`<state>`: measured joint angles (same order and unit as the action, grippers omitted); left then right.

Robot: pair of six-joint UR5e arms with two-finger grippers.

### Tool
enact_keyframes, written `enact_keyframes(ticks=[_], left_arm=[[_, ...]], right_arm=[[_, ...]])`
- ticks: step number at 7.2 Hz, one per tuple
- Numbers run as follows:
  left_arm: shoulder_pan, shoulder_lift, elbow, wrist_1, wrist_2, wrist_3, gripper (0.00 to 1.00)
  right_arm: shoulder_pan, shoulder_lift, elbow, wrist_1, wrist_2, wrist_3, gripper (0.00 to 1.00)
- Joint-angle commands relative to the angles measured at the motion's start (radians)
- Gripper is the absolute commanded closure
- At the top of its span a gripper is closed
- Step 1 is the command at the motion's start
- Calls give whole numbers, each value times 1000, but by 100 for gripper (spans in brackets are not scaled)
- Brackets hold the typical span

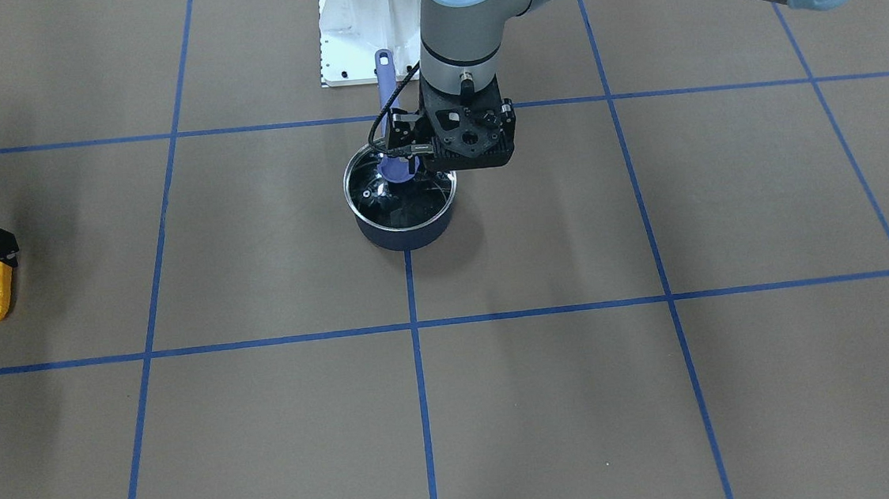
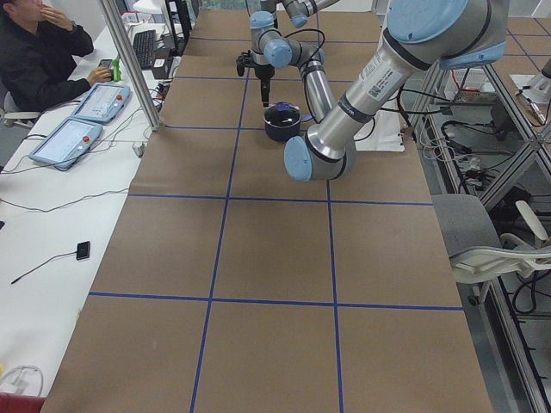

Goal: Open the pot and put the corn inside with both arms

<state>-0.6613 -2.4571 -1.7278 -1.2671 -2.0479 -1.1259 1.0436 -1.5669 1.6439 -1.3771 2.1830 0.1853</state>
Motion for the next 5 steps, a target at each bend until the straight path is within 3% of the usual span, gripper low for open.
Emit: enact_keyframes(ticks=[1,3,5], left_arm=[[0,1,2,0,0,0,0],[0,3,1,0,0,2,0],[0,4,1,0,0,2,0]], right_arm=[[-20,-5,-7,10,0,0,1],[-31,-2,-9,10,-5,0,2],[-40,-5,-18,9,-25,0,15]])
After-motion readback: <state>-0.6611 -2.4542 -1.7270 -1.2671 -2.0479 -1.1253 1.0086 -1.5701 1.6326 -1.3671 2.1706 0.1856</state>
